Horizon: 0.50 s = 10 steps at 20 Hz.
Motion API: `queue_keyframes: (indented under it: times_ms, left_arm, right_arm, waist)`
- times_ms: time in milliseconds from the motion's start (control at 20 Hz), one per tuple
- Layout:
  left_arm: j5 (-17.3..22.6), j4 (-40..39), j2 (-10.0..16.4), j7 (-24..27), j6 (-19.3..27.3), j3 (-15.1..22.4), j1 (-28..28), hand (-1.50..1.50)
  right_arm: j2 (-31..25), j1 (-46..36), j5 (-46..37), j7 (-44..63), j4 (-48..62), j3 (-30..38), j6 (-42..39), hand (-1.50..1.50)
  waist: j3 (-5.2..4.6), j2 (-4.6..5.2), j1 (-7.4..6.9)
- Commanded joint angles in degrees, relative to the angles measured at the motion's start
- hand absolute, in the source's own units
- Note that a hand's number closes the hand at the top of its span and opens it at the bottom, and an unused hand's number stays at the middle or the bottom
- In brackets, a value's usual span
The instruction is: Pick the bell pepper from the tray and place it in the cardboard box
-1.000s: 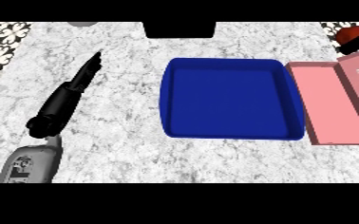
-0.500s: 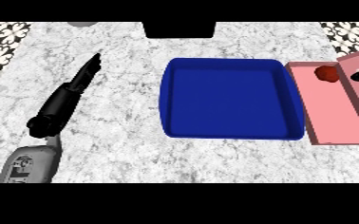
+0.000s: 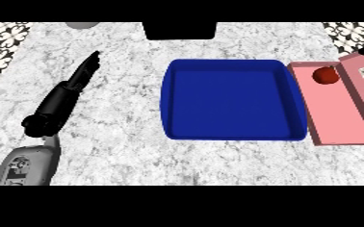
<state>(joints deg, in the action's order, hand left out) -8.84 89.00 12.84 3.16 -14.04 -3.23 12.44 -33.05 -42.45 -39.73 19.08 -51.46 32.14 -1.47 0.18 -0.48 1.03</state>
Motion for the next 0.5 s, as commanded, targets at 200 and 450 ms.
queue_keyframes:
  times_ms: [200,450]
  left_arm:
    - [-0.5,-1.3,0.2,0.7,0.1,-0.3,0.7,0.00]
    - [-0.6,-0.2,-0.5,2.0,0.1,0.1,-0.3,0.00]
  right_arm:
    - [4.8,2.3,14.8,-7.1,-4.9,17.3,15.5,-1.50]
    - [3.1,10.2,21.4,-14.0,-5.5,22.6,14.7,-1.50]
  waist:
    - [-0.07,0.53,-0.02]
    - [-0.13,0.49,-0.64]
